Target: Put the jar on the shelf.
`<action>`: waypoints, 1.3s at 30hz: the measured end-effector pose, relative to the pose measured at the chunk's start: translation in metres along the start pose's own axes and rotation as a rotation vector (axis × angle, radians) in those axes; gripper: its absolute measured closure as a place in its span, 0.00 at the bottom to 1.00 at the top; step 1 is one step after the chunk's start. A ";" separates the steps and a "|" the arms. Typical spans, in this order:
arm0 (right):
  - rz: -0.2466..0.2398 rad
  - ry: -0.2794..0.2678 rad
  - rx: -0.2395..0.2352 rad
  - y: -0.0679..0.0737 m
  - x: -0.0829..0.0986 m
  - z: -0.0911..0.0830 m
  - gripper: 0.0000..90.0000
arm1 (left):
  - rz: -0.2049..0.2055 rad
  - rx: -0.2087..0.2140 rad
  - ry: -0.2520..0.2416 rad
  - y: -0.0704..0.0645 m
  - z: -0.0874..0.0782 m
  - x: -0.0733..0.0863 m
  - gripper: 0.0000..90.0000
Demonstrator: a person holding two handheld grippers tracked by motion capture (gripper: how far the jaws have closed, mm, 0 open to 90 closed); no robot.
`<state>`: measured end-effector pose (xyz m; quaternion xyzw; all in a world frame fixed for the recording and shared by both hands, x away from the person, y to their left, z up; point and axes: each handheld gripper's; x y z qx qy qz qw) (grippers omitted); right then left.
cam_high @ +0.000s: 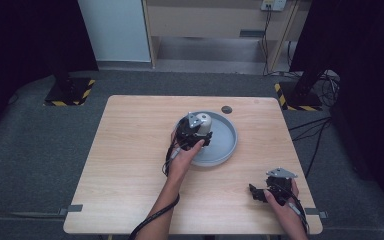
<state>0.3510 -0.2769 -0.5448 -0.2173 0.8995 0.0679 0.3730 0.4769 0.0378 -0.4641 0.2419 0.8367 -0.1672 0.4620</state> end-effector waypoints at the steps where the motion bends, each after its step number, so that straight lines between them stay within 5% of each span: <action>1: 0.000 0.000 0.000 0.000 0.000 0.000 0.00 | 0.001 -0.001 -0.001 0.000 0.000 0.001 0.32; 31: 0.000 0.000 0.000 0.000 0.000 0.000 0.00 | -0.002 -0.002 -0.030 0.002 -0.012 0.016 0.32; 39: 0.000 0.000 0.000 0.000 0.000 0.000 0.00 | 0.018 -0.028 -0.022 0.001 -0.014 0.017 0.20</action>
Point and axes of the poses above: each handheld gripper's, and its own axes: z roughly forward along the jaws, x roughly out of its underside, y roughly to its left, and after that the axes turned 4 degrees about -z, right-handed
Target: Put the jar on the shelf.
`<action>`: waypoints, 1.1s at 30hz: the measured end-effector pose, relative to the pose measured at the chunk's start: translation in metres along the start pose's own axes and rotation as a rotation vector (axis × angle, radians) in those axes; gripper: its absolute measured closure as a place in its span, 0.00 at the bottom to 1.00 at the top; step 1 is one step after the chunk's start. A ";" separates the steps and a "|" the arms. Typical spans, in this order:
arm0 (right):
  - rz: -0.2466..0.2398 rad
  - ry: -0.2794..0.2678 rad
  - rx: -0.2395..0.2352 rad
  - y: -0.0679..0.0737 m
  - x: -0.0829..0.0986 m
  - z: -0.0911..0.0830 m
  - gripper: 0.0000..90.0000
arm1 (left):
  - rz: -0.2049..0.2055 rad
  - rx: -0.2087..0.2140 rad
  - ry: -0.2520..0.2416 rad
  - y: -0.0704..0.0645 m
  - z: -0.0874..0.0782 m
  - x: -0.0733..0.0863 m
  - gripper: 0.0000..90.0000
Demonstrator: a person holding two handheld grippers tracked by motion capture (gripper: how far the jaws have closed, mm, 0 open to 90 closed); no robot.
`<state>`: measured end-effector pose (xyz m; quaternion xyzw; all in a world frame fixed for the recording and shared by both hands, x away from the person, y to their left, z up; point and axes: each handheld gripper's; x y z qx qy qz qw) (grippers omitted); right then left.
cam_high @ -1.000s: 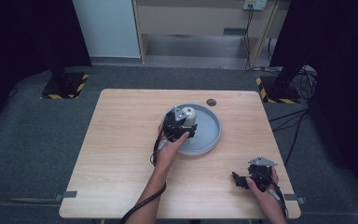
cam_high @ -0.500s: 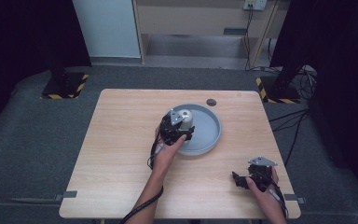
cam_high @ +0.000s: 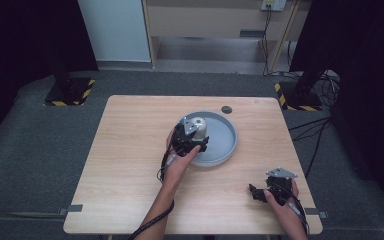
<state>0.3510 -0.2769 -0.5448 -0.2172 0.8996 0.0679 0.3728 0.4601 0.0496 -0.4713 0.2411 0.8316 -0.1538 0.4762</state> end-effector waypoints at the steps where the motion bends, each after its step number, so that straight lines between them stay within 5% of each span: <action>1: 0.000 0.000 0.000 0.000 0.000 0.000 0.00 | 0.013 -0.003 0.006 0.000 -0.001 0.001 0.19; 33: 0.000 0.000 0.000 0.000 0.000 0.000 0.00 | -0.003 0.022 0.005 0.001 -0.012 0.003 0.08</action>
Point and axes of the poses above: each handheld gripper's, and its own axes: z roughly forward along the jaws, x roughly out of its underside, y roughly to its left, and after that the axes turned 4 degrees about -z, right-handed
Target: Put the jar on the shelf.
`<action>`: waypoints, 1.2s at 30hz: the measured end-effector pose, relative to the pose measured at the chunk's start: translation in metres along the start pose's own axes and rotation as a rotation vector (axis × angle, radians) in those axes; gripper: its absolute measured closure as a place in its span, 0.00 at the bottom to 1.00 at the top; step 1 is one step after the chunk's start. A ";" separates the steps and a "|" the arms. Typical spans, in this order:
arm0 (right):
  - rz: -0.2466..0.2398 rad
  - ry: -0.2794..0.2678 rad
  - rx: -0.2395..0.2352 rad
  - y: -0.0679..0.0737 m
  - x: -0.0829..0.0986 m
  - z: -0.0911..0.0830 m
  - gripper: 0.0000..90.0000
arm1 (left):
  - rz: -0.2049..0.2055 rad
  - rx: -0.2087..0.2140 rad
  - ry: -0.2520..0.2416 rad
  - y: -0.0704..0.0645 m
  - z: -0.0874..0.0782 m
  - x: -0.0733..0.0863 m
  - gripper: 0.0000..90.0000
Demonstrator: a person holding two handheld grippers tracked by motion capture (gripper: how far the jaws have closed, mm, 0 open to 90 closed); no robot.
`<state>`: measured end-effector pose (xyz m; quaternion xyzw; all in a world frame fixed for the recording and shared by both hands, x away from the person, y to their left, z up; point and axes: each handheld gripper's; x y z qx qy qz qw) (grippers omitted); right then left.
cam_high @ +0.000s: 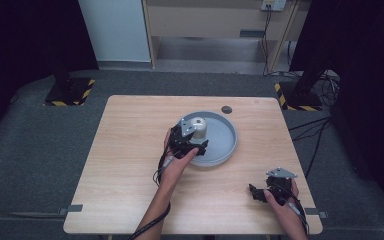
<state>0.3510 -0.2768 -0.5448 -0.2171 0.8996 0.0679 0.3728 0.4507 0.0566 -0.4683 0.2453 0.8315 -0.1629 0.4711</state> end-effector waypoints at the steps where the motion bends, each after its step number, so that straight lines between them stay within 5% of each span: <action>1: 0.000 0.000 0.000 0.000 0.000 0.000 0.00 | 0.000 0.000 0.001 0.000 0.000 0.000 0.08; 36: 0.000 0.000 0.000 0.000 0.000 0.000 0.00 | 0.013 -0.011 0.015 0.002 -0.013 0.010 0.08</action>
Point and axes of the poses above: each handheld gripper's, and its own axes: z roughly forward along the jaws, x roughly out of its underside, y roughly to its left, and after that the axes turned 4 degrees about -z, right-handed
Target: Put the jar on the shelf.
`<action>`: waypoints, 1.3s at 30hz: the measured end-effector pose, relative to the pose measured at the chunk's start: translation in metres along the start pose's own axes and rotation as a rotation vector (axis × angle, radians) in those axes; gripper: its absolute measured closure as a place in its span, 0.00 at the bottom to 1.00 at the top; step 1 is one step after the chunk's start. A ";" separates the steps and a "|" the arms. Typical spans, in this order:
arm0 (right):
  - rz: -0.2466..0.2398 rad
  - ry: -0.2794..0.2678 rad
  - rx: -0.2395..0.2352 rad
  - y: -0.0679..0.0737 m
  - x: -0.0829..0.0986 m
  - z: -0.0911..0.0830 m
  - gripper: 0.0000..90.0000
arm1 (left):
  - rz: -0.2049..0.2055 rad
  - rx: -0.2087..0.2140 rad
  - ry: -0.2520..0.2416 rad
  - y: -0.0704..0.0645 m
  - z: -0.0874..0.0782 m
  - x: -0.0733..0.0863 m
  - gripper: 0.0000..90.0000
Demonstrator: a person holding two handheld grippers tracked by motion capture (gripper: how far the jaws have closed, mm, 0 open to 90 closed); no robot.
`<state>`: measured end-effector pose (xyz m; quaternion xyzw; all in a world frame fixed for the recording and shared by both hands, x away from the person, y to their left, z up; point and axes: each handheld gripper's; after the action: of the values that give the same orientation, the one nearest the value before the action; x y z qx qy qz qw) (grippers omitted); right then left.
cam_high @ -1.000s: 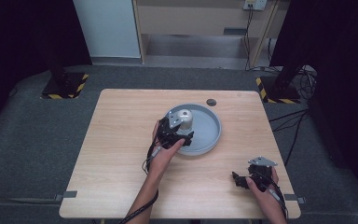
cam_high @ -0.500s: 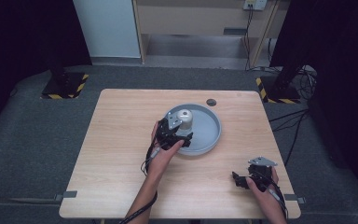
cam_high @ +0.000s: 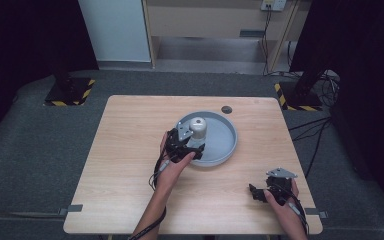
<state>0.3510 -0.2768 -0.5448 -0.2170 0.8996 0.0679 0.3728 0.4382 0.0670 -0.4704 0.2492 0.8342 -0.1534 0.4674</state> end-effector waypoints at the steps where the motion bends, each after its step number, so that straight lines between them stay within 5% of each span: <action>1: 0.000 0.000 0.000 0.000 0.000 0.000 0.00 | 0.001 -0.001 0.001 0.000 0.000 0.000 0.08; 39: 0.000 0.000 0.000 0.000 0.000 0.000 0.00 | -0.002 0.012 0.010 0.002 -0.016 0.017 0.07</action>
<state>0.3511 -0.2768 -0.5448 -0.2170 0.8996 0.0678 0.3730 0.4207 0.0804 -0.4766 0.2519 0.8358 -0.1577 0.4615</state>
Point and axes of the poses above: each handheld gripper's, and its own axes: z roughly forward along the jaws, x roughly out of its underside, y roughly to its left, and after that the axes turned 4 degrees about -z, right-handed
